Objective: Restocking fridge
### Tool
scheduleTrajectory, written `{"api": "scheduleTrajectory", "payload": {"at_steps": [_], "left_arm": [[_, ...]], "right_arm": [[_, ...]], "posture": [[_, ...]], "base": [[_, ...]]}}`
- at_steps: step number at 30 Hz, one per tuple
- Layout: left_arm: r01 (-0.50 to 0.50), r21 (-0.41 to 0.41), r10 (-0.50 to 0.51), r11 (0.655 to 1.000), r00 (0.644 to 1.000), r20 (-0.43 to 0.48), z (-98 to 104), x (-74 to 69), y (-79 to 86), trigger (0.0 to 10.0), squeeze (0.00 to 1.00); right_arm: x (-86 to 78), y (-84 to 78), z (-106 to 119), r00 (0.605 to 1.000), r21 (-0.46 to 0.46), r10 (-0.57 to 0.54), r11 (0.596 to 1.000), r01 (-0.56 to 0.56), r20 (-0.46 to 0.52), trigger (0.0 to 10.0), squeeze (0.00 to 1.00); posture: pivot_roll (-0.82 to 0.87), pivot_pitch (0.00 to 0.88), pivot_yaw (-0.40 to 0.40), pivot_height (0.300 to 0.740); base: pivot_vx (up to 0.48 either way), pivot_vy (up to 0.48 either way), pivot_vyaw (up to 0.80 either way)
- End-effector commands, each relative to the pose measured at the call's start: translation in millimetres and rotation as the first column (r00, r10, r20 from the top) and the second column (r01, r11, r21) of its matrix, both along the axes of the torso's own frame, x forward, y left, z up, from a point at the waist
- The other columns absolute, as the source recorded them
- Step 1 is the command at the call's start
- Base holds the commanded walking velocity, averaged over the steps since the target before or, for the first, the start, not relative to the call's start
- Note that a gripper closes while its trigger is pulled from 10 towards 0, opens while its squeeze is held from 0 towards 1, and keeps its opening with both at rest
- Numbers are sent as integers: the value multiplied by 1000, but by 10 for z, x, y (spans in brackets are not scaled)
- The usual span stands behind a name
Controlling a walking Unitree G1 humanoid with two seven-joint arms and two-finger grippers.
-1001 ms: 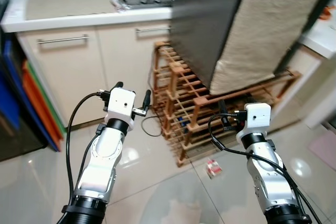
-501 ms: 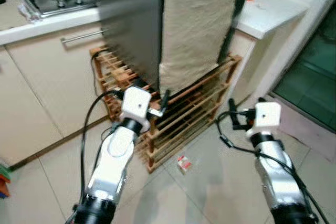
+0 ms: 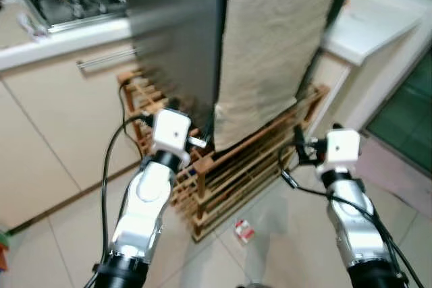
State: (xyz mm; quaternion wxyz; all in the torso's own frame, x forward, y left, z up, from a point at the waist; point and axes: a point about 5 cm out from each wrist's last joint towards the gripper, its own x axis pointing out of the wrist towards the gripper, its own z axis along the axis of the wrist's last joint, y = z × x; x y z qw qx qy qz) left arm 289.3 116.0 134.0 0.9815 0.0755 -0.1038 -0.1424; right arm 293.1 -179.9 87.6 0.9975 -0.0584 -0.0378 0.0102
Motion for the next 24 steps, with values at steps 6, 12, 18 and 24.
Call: {"api": "scheduleTrajectory", "payload": {"at_steps": [6, 12, 18, 24], "left_arm": [[1, -1, -1, 1000, 1000, -2, 18, 5, 10, 10000, 0], [16, -17, -16, 1000, 1000, 2, 36, -12, -26, 10000, 0], [-86, 23, 86, 996, 996, -2, 13, 20, 52, 10000, 0], [-71, -7, 71, 997, 997, 26, 99, -58, 85, 10000, 0]], "right_arm": [[-13, 23, -4, 1000, 5, 8, 1000, -8, 0, 10000, 0], [-5, 14, 5, 1000, -4, 2, 1000, -2, 4, 10000, 0], [-1, 10, 10, 1000, -11, 8, 1000, -8, 6, 10000, 0], [-16, 14, -7, 1000, -22, 14, 1000, -14, 1, 10000, 0]], "posture": [[-27, 0, -35, 732], [-28, 0, -35, 732], [-25, 0, -40, 732], [-20, 0, -44, 732]], "base": [[0, 0, -686], [426, 0, -563], [240, 0, 0], [0, 0, 0]]}}
